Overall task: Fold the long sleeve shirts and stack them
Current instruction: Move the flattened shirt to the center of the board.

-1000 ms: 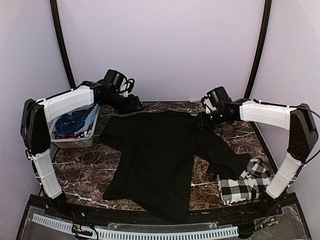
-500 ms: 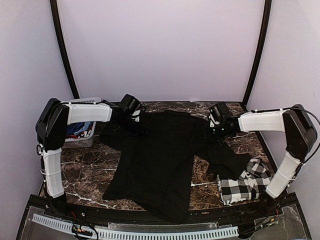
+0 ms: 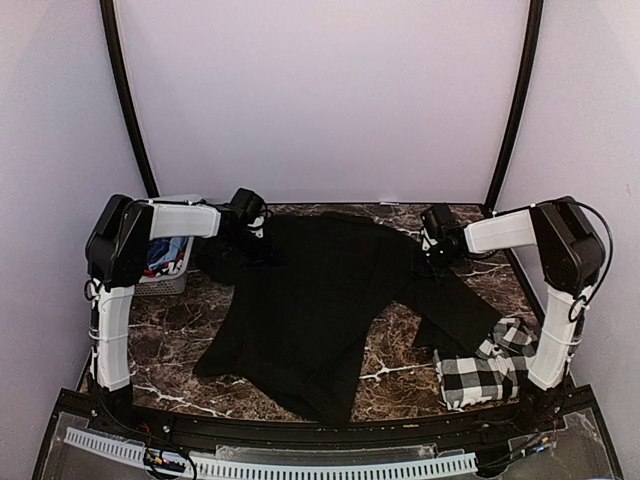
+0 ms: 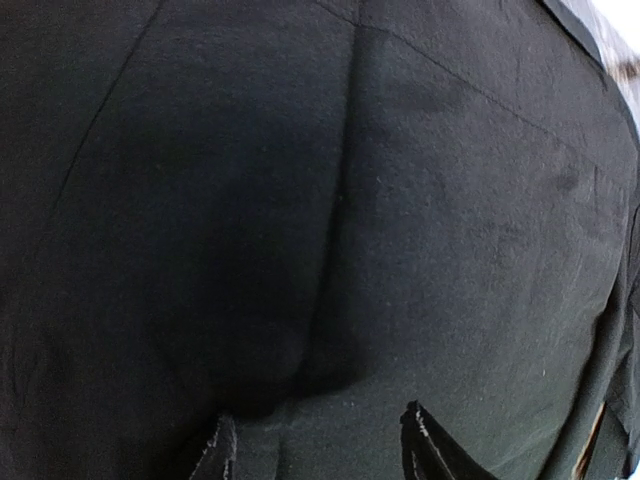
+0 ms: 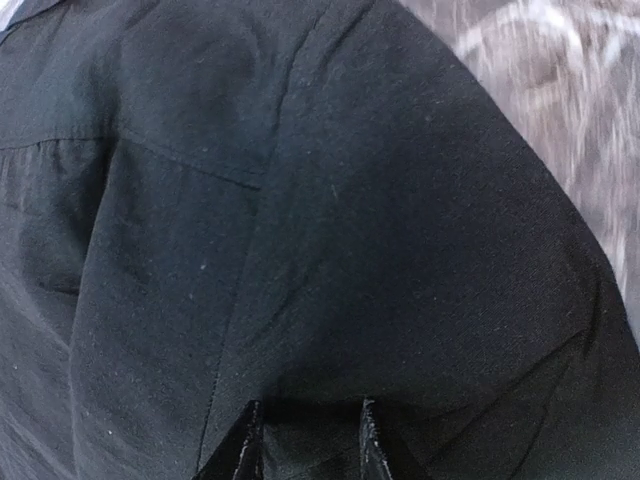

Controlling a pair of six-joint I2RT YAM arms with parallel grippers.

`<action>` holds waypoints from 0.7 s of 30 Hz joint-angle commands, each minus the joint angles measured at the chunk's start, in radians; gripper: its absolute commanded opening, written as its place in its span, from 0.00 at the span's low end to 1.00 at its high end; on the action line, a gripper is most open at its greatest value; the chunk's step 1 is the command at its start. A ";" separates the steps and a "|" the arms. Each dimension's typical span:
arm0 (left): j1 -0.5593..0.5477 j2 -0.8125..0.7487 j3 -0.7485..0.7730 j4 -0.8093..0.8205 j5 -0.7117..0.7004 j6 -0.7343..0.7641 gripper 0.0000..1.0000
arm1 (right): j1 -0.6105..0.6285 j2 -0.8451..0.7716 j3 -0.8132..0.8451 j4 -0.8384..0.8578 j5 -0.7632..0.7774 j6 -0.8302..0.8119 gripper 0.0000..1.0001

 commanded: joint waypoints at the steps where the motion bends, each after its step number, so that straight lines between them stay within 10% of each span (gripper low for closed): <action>1: 0.060 0.116 0.124 -0.098 -0.042 0.043 0.56 | -0.041 0.105 0.111 -0.040 0.025 -0.054 0.31; 10: 0.084 0.314 0.509 -0.263 -0.051 0.123 0.56 | -0.090 0.321 0.492 -0.203 0.069 -0.169 0.37; 21: 0.076 0.299 0.620 -0.330 -0.003 0.167 0.67 | -0.083 0.321 0.653 -0.310 0.091 -0.244 0.49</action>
